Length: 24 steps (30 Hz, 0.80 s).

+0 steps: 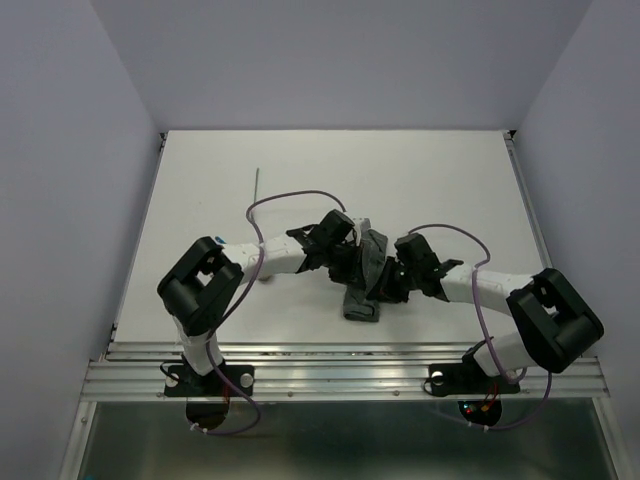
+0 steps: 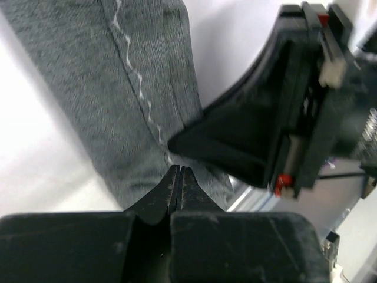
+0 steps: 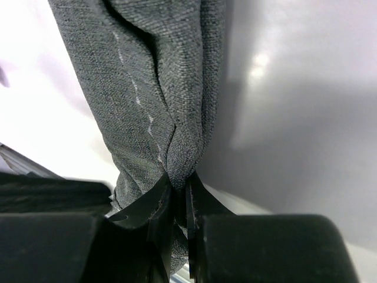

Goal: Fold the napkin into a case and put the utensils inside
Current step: Smooth out the smaller rectangle-folded napkin at the center of the board.

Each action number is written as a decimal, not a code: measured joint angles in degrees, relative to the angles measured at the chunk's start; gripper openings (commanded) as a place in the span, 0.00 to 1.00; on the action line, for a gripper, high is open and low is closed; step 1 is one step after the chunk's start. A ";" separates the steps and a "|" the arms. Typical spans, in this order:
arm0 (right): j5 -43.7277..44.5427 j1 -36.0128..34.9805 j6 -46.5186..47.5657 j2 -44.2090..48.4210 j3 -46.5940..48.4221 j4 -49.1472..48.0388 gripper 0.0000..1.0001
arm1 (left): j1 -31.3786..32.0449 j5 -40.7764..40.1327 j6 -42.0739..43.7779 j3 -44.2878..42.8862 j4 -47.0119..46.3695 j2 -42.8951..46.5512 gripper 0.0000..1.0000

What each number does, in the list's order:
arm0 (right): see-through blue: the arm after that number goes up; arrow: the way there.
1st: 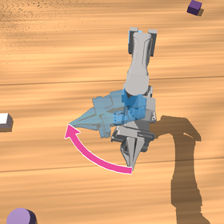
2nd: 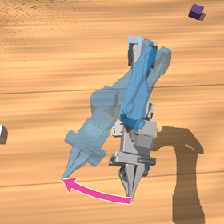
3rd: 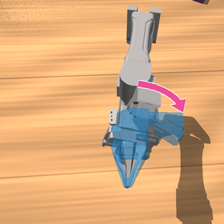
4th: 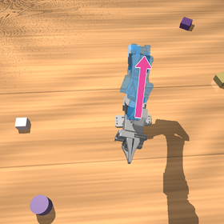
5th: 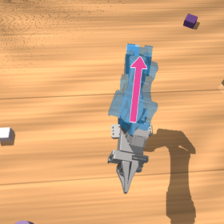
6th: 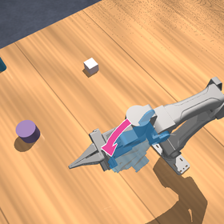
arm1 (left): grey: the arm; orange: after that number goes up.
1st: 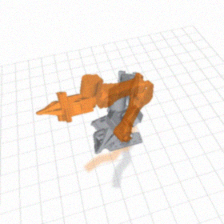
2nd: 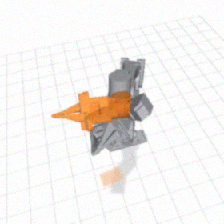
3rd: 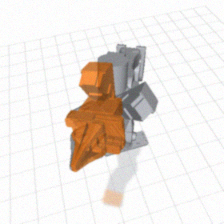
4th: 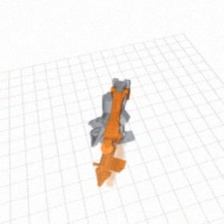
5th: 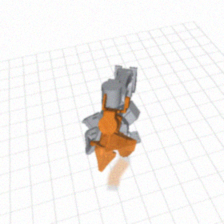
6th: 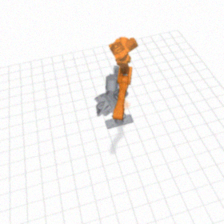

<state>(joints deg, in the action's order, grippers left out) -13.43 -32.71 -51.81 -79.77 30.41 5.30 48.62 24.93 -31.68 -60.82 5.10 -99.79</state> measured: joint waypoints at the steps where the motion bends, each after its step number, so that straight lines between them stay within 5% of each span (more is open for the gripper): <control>1: -0.09 0.00 0.42 -1.20 0.87 -0.24 0.05 | -0.33 -0.13 0.22 -0.50 -0.42 -1.09 0.00; 8: 0.17 0.02 3.19 -5.01 3.61 -2.97 0.13 | -6.03 1.05 0.28 -1.27 -3.80 -7.76 0.00; 12: 1.62 0.02 5.03 -3.65 3.56 -2.14 0.40 | -6.69 3.74 0.50 -2.56 -5.18 -9.73 0.00; 15: 3.52 0.02 6.60 -0.52 3.50 0.87 0.47 | -6.67 5.27 0.52 -2.91 -6.95 -10.75 0.00; 20: 6.69 0.07 8.59 8.59 3.58 7.23 0.44 | -6.67 5.70 0.61 -2.91 -7.54 -10.93 0.00; 24: 6.60 0.04 9.42 13.77 3.65 9.33 0.28 | -6.67 5.70 0.61 -2.91 -7.56 -10.93 0.00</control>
<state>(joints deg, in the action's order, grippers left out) -6.83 -32.67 -42.39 -66.00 34.06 14.63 41.95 30.63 -31.07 -63.72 -2.46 -110.72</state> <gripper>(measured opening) 0.364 0.026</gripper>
